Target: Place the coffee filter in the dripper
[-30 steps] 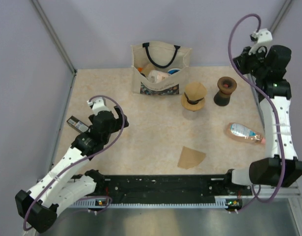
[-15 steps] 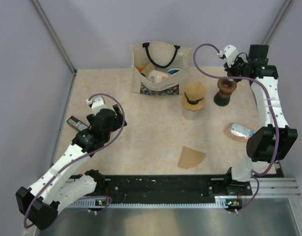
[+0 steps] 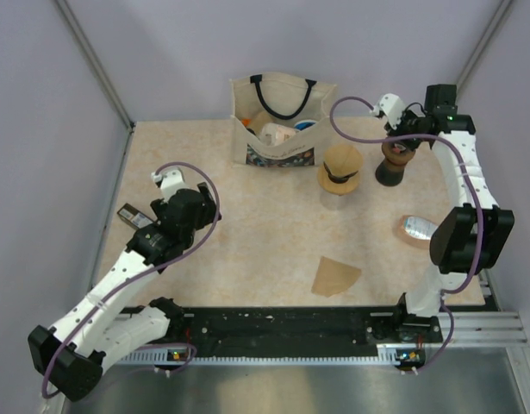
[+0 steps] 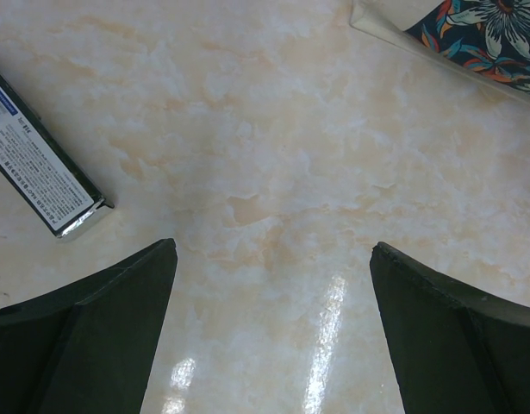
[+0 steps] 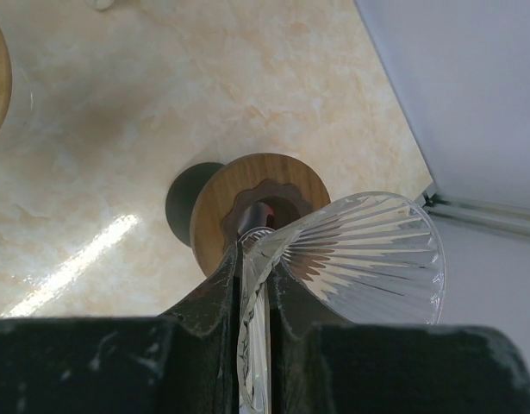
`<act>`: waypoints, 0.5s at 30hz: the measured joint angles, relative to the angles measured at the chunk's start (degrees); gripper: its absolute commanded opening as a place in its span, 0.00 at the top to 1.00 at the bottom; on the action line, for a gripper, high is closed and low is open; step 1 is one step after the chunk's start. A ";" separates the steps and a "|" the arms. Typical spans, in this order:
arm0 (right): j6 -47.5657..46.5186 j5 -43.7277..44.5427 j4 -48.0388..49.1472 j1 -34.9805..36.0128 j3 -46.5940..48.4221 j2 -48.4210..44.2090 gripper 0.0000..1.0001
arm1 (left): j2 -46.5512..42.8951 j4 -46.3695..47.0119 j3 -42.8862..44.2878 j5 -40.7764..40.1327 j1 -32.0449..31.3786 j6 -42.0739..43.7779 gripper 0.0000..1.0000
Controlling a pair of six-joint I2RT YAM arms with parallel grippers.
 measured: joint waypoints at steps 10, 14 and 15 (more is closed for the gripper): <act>-1.29 -0.94 2.08 0.00 -1.22 1.51 1.00 | 1.03 -0.33 0.17 0.00 0.00 0.24 0.01; -1.66 -0.63 3.13 0.00 -1.53 3.28 1.00 | 1.31 -0.50 0.24 0.00 0.00 0.22 0.01; -1.70 -0.63 3.48 0.00 -1.53 3.37 1.00 | 1.49 -0.59 0.28 0.00 0.00 0.22 0.01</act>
